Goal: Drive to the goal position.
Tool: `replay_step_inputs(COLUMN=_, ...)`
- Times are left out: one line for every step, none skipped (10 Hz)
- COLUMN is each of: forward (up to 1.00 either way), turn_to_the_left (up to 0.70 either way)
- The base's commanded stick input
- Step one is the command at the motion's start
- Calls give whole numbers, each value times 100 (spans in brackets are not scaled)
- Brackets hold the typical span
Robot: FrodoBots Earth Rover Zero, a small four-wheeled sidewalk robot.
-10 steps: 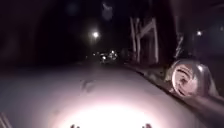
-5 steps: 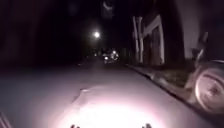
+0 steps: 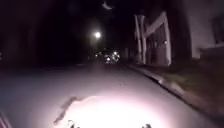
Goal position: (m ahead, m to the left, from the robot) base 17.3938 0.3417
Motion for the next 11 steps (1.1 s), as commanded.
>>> replay_step_inputs(forward=100, turn_to_the_left=0)
replay_step_inputs(forward=100, turn_to_the_left=0)
replay_step_inputs(forward=100, turn_to_the_left=0)
replay_step_inputs(forward=100, turn_to_the_left=0)
replay_step_inputs(forward=100, turn_to_the_left=0)
replay_step_inputs(forward=100, turn_to_the_left=0)
replay_step_inputs(forward=100, turn_to_the_left=0)
replay_step_inputs(forward=100, turn_to_the_left=0)
replay_step_inputs(forward=100, turn_to_the_left=0)
replay_step_inputs(forward=100, turn_to_the_left=0)
replay_step_inputs(forward=100, turn_to_the_left=0)
